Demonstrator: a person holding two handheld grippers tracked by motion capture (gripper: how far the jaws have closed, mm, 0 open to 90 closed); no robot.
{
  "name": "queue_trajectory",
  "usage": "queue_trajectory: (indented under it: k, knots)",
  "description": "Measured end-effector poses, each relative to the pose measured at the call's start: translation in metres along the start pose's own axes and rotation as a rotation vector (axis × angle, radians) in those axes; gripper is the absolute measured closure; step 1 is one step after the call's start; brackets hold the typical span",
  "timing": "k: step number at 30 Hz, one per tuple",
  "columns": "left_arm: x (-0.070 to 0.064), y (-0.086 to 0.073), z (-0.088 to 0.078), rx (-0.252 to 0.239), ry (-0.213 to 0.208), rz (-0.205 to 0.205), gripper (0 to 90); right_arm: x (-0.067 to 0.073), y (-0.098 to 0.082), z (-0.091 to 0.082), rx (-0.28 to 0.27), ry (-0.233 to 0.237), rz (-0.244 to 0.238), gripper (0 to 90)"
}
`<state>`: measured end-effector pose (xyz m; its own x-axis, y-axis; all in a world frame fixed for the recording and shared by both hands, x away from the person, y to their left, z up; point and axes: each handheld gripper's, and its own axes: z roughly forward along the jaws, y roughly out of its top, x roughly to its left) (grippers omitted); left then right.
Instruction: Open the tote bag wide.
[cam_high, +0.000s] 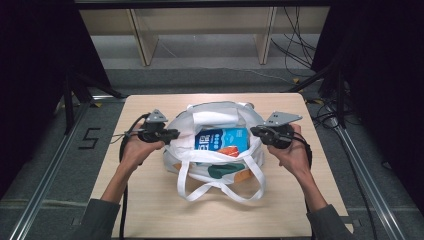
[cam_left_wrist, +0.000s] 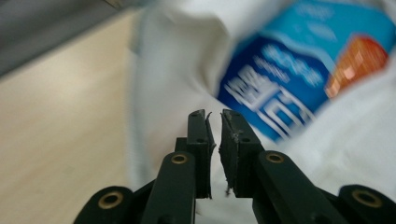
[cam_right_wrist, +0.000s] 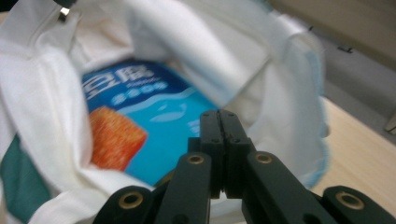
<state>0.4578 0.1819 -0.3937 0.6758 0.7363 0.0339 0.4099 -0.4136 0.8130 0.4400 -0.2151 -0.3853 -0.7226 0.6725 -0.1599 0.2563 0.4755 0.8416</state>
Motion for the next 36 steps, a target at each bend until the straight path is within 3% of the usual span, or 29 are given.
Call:
queue_trajectory:
  k: [1, 3, 5, 6, 7, 8, 9, 10, 13, 15, 16, 17, 19, 20, 21, 23, 24, 25, 26, 27, 28, 29, 33, 34, 35, 36]
  knots:
    - [0.003, 0.0, -0.001, -0.007, 0.037, -0.004, 81.2, -0.004, 0.001, 0.0, -0.016, -0.019, 0.005, 90.0]
    - [0.009, -0.005, 0.003, 0.028, 0.053, -0.003, 81.5, -0.013, -0.001, 0.003, 0.005, -0.046, 0.015, 90.0]
    - [0.015, -0.01, 0.01, 0.082, 0.066, 0.011, 82.4, -0.022, -0.008, 0.011, 0.054, -0.071, 0.05, 90.0]
    - [0.016, -0.015, 0.016, 0.081, 0.085, -0.014, 82.7, -0.027, -0.014, 0.017, 0.066, -0.073, 0.034, 90.0]
    - [0.018, -0.017, 0.019, 0.094, 0.076, -0.012, 84.1, -0.029, -0.02, 0.023, 0.098, -0.082, 0.045, 90.0]
    - [0.021, -0.02, 0.021, 0.129, 0.069, 0.002, 86.2, -0.031, -0.03, 0.03, 0.15, -0.088, 0.056, 90.0]
    - [0.021, -0.024, 0.026, 0.144, 0.078, 0.006, 86.2, -0.031, -0.03, 0.03, 0.15, -0.088, 0.056, 90.0]
    - [0.02, -0.033, 0.035, 0.176, 0.083, 0.013, 88.3, -0.033, -0.042, 0.039, 0.194, -0.078, 0.073, 90.0]
    - [0.022, -0.034, 0.034, 0.172, 0.065, -0.001, 89.1, -0.032, -0.049, 0.043, 0.228, -0.067, 0.078, 90.0]
    - [0.021, -0.033, 0.032, 0.168, 0.061, -0.013, 88.7, -0.032, -0.051, 0.045, 0.239, -0.061, 0.053, 90.0]
    - [0.02, -0.03, 0.03, 0.166, 0.059, -0.006, 87.1, -0.03, -0.05, 0.044, 0.243, -0.056, 0.069, 90.0]
    - [0.016, -0.025, 0.025, 0.144, 0.056, -0.002, 82.7, -0.028, -0.044, 0.04, 0.205, -0.067, 0.046, 90.0]
    - [0.013, -0.022, 0.023, 0.135, 0.048, -0.001, 81.8, -0.026, -0.039, 0.036, 0.186, -0.065, 0.041, 90.0]
    - [0.01, -0.018, 0.021, 0.114, 0.041, 0.006, 80.8, -0.018, -0.03, 0.03, 0.147, -0.034, 0.026, 90.0]
    - [0.004, -0.013, 0.02, 0.094, 0.031, 0.01, 80.8, -0.018, -0.03, 0.03, 0.147, -0.034, 0.026, 90.0]
    - [-0.004, -0.002, 0.021, 0.074, 0.005, 0.029, 80.3, -0.005, -0.02, 0.025, 0.114, 0.017, 0.009, 90.0]
    - [-0.009, 0.004, 0.025, 0.058, -0.014, 0.017, 80.4, 0.004, -0.015, 0.025, 0.097, 0.057, 0.006, 90.0]
    - [-0.013, 0.01, 0.029, 0.056, -0.03, 0.025, 80.4, 0.019, -0.009, 0.027, 0.104, 0.117, -0.019, 90.0]
    - [-0.016, 0.016, 0.034, 0.065, -0.039, 0.038, 80.4, 0.019, -0.009, 0.027, 0.104, 0.117, -0.019, 90.0]
    - [-0.018, 0.02, 0.038, 0.068, -0.044, 0.037, 80.6, 0.028, -0.007, 0.031, 0.123, 0.169, -0.057, 90.0]
    - [-0.02, 0.024, 0.045, 0.064, -0.059, 0.034, 80.6, 0.028, -0.007, 0.031, 0.123, 0.169, -0.057, 90.0]
    - [-0.022, 0.028, 0.053, 0.069, -0.065, 0.024, 81.4, 0.037, -0.008, 0.036, 0.164, 0.212, -0.071, 90.0]
    - [-0.014, 0.033, 0.079, 0.136, -0.001, 0.018, 81.4, 0.047, -0.014, 0.038, 0.219, 0.259, -0.094, 90.0]
    - [-0.009, 0.032, 0.086, 0.149, 0.017, -0.005, 82.0, 0.052, -0.017, 0.039, 0.234, 0.268, -0.097, 90.0]
    - [-0.003, 0.031, 0.093, 0.153, 0.012, -0.061, 81.9, 0.056, -0.02, 0.039, 0.253, 0.279, -0.103, 90.0]
    - [-0.001, 0.029, 0.096, 0.154, 0.009, -0.081, 81.8, 0.059, -0.023, 0.039, 0.271, 0.275, -0.106, 90.0]
